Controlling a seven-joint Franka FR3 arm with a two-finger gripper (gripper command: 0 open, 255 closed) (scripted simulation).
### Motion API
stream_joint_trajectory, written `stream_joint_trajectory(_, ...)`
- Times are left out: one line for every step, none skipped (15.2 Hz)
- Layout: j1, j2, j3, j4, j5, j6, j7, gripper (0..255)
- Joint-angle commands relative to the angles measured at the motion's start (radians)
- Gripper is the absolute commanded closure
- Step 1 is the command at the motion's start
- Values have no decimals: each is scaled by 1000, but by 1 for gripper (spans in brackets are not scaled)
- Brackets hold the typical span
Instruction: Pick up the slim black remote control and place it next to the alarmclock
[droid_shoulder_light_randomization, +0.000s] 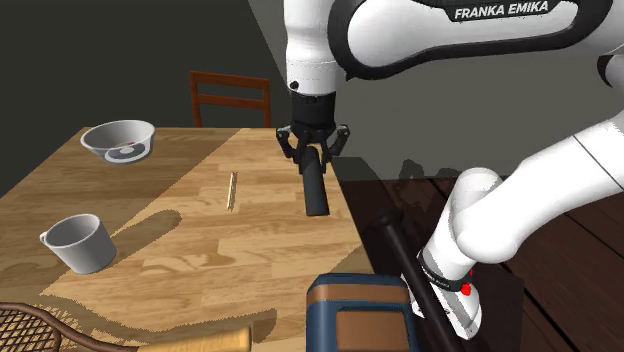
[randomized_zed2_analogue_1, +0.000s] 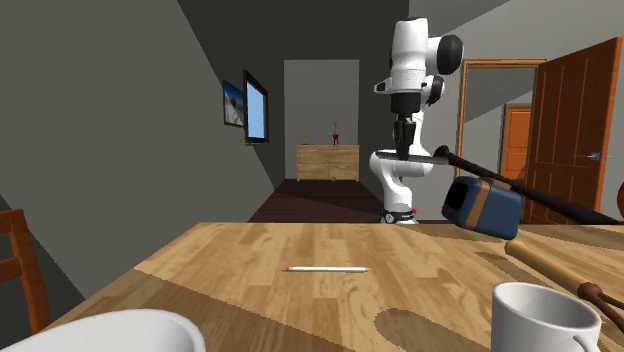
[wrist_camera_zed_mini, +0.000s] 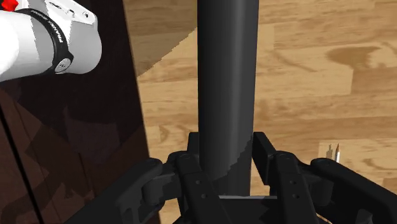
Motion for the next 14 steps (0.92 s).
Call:
stream_joint_trajectory(22,-50,21,-30,26,-18,32,255)
stream_joint_trajectory(34,-70,34,-41,40,-25,50,255)
stream_joint_trajectory(45,-88,48,-50,54,-33,69,255)
stream_joint_trajectory(57,-106,62,-59,69,-40,88,255)
stream_joint_trajectory(69,-123,77,-66,83,-48,108,255)
stream_joint_trajectory(80,-139,92,-72,98,-55,128,255)
stream_joint_trajectory(92,-154,107,-77,113,-62,148,255)
stream_joint_trajectory(104,-167,122,-81,129,-69,169,255)
stream_joint_trajectory(115,-180,138,-83,144,-76,190,255)
stream_joint_trajectory(127,-192,155,-85,160,-83,212,255)
stream_joint_trajectory(138,-202,171,-85,175,-90,234,255)
stream_joint_trajectory(149,-212,188,-85,191,-96,256,255)
stream_joint_trajectory(159,-220,205,-83,207,-102,278,255)
stream_joint_trajectory(169,-227,223,-80,223,-108,301,255)
